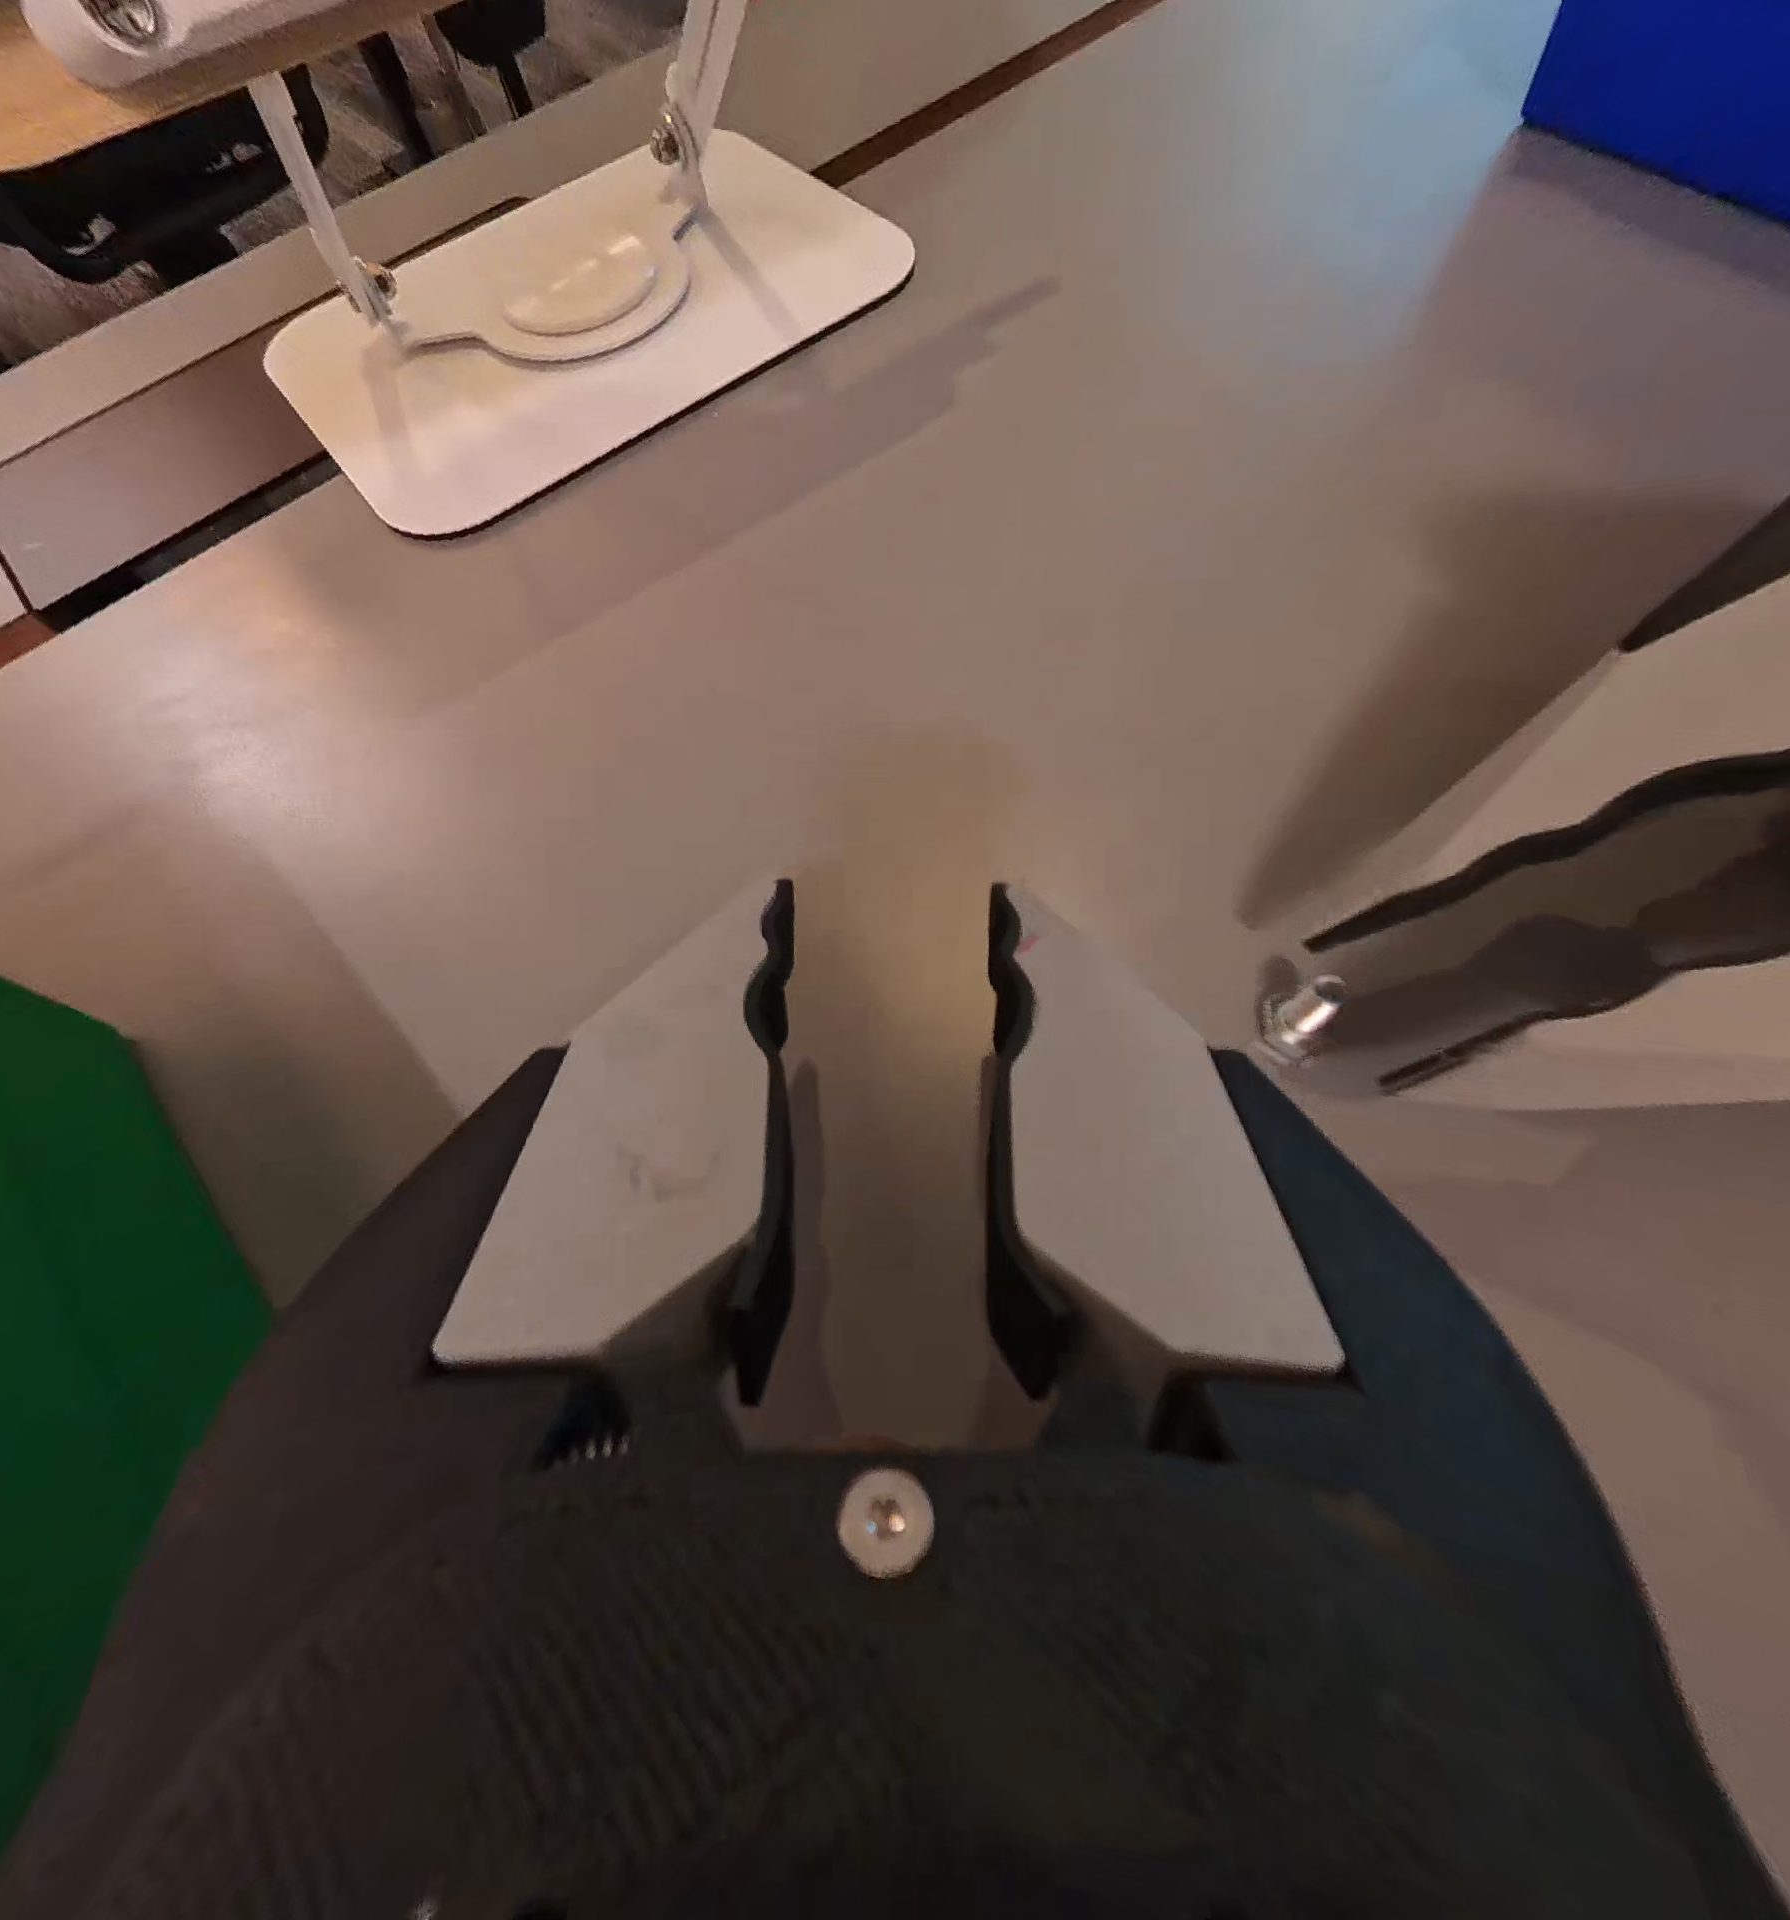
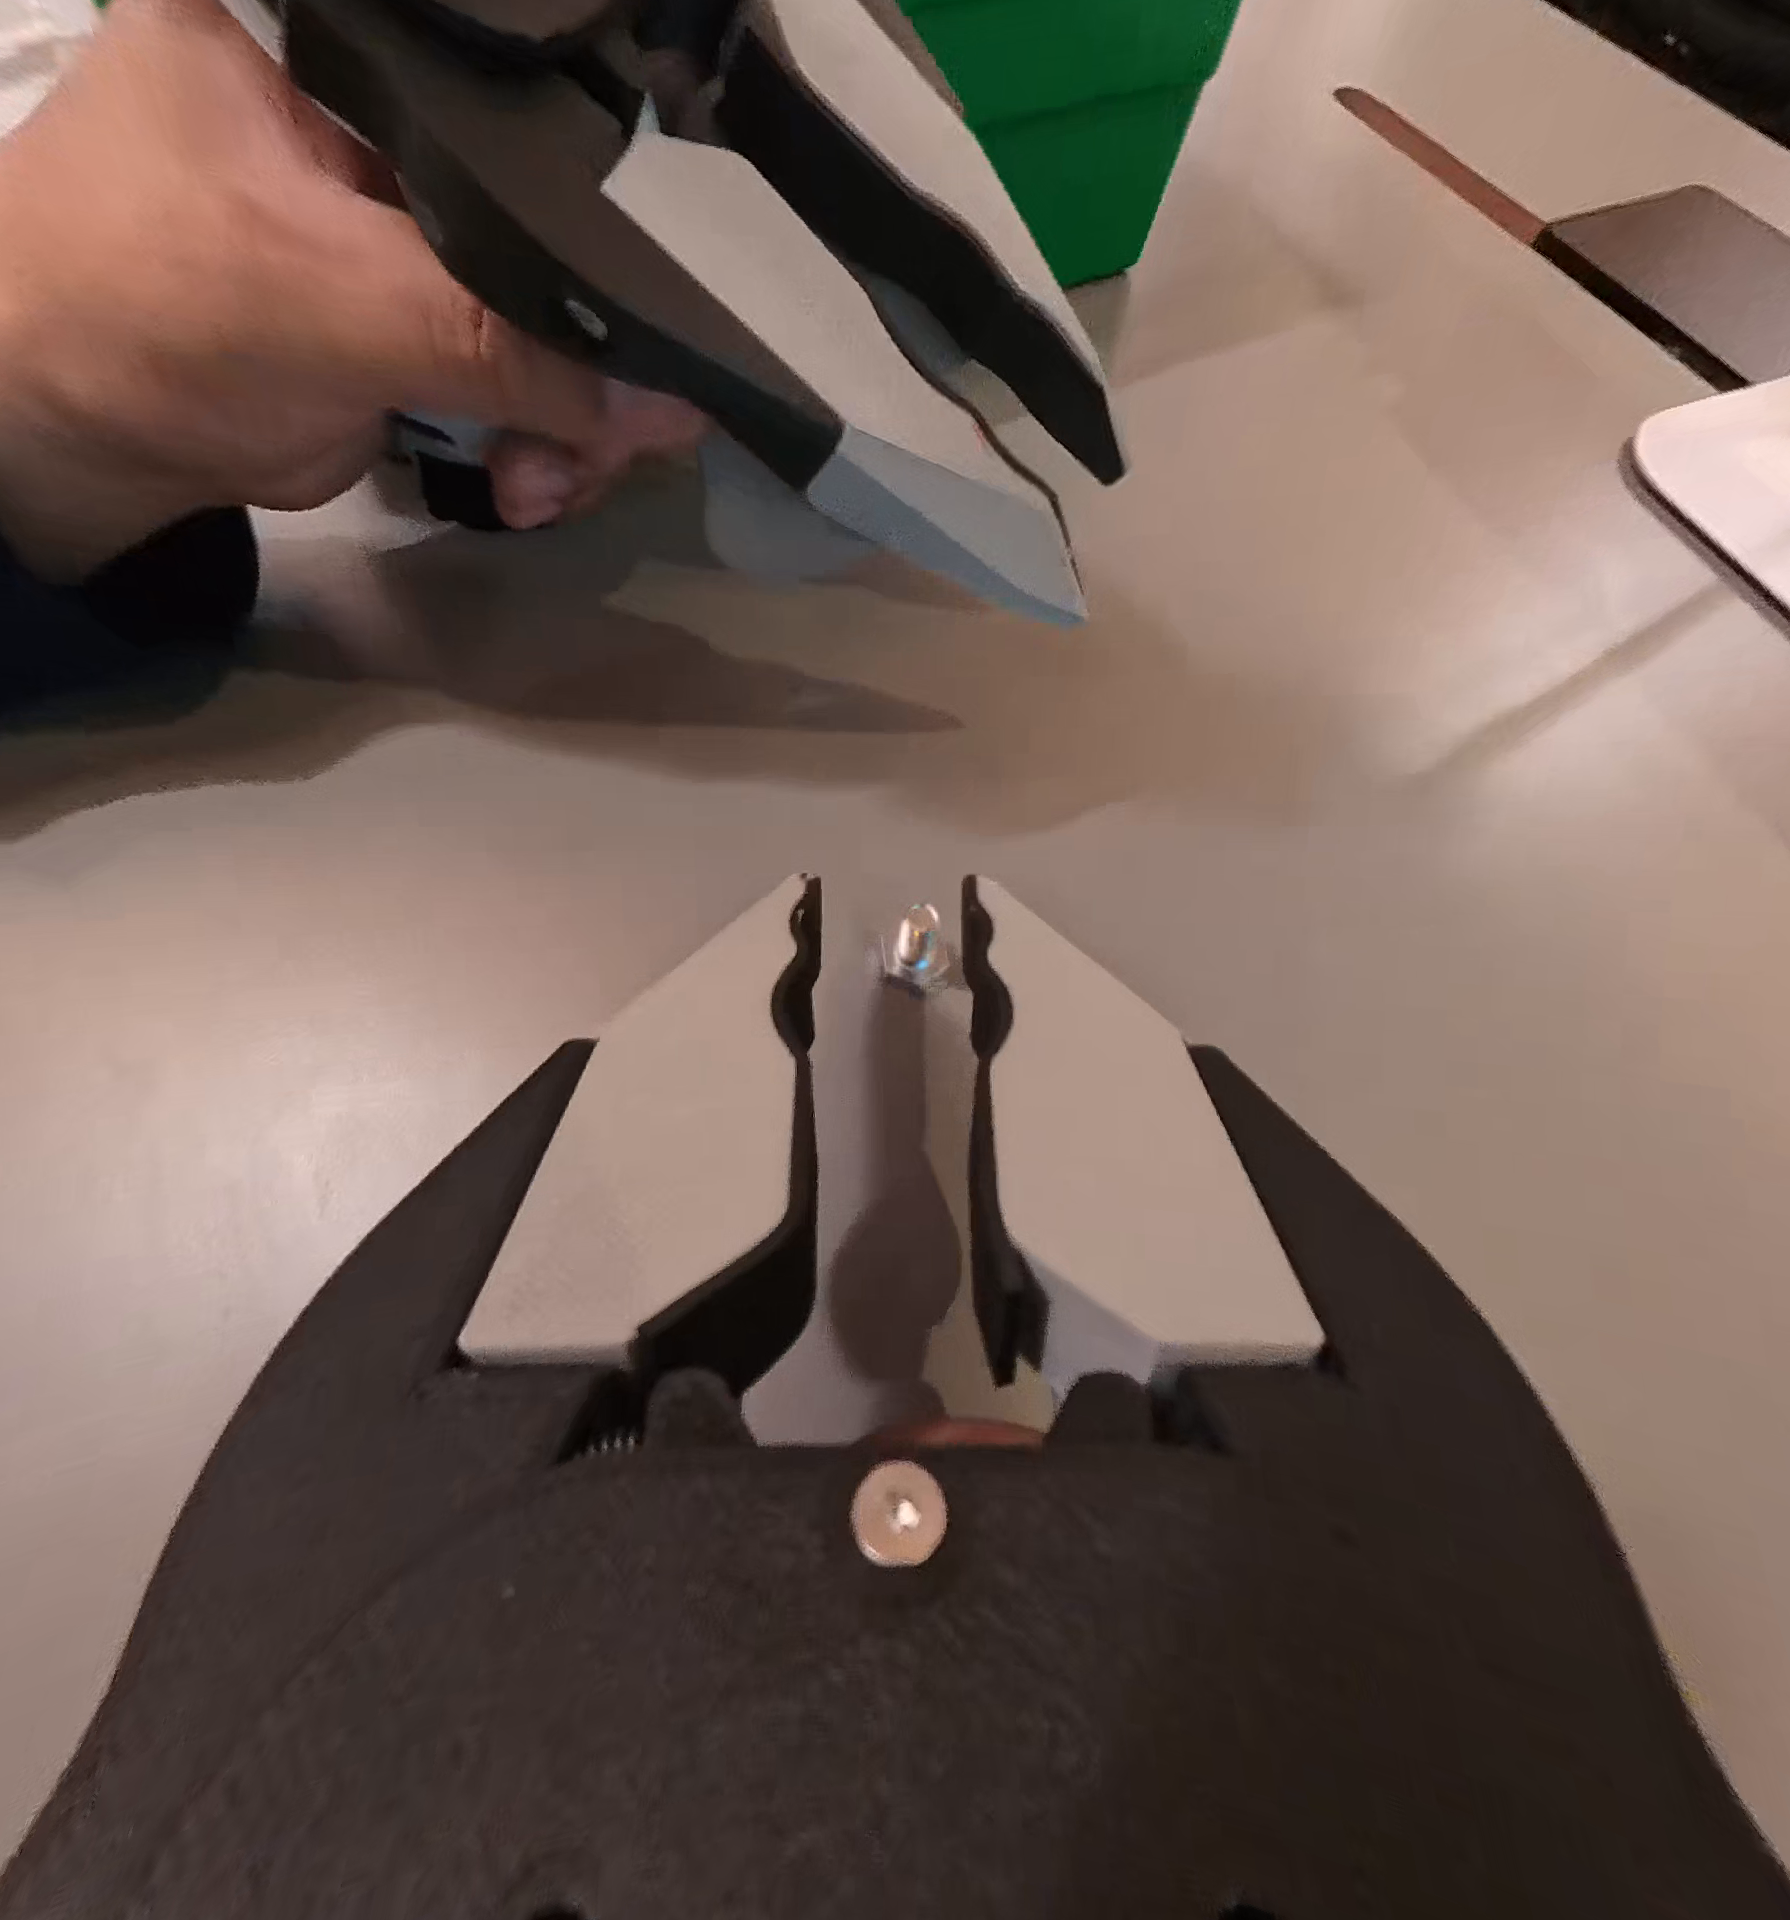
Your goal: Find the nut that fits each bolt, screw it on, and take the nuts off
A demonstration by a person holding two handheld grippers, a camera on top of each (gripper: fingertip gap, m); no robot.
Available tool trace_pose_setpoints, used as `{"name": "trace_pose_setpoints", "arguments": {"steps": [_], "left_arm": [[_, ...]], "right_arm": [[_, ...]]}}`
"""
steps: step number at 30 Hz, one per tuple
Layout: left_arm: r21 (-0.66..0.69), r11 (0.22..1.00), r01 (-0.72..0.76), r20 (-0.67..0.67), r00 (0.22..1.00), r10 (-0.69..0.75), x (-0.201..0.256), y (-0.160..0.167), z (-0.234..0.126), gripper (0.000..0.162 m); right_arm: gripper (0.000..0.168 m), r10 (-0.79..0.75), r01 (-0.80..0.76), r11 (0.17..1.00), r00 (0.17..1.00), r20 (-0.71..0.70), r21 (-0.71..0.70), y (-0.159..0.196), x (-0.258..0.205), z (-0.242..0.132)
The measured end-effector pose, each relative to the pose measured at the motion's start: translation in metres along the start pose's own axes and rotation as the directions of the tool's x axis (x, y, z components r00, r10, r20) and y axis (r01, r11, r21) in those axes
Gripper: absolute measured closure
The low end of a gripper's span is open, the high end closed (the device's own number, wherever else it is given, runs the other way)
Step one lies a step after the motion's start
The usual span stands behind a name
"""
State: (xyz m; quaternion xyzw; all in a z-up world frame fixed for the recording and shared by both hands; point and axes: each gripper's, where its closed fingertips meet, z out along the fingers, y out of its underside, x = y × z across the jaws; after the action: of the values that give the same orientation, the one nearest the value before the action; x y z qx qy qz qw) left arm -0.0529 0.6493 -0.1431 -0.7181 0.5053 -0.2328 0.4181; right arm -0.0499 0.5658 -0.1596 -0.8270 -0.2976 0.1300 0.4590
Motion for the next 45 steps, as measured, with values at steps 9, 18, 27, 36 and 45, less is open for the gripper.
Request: {"name": "trace_pose_setpoints", "arguments": {"steps": [9, 18, 27, 36, 45], "left_arm": [[0.031, 0.999, 0.015, -0.035, 0.999, -0.014, 0.007, -0.004, -0.007, 0.129], [0.11, 0.994, 0.01, -0.252, 0.967, 0.018, 0.072, -0.018, 0.003, 0.129], [0.247, 0.963, -0.104, -0.146, 0.979, 0.143, 0.1, -0.041, 0.0, 0.138], [0.29, 0.944, -0.159, -0.117, 0.973, 0.2, 0.107, -0.048, -0.007, 0.142], [0.309, 0.943, -0.122, -0.134, 0.976, 0.17, 0.107, -0.051, -0.01, 0.149]], "right_arm": [[0.164, 0.022, -0.025, 0.999, 0.998, -0.063, -0.04, 0.005, 0.011, 0.002], [0.164, 0.302, -0.294, 0.932, 0.953, -0.008, 0.21, -0.024, 0.048, -0.048], [0.164, 0.305, -0.291, 0.922, 0.952, -0.015, 0.256, -0.036, 0.04, -0.054], [0.164, 0.323, -0.315, 0.9, 0.946, 0.023, 0.302, -0.045, 0.036, -0.061], [0.164, 0.339, -0.341, 0.886, 0.939, 0.065, 0.313, -0.048, 0.031, -0.062]]}}
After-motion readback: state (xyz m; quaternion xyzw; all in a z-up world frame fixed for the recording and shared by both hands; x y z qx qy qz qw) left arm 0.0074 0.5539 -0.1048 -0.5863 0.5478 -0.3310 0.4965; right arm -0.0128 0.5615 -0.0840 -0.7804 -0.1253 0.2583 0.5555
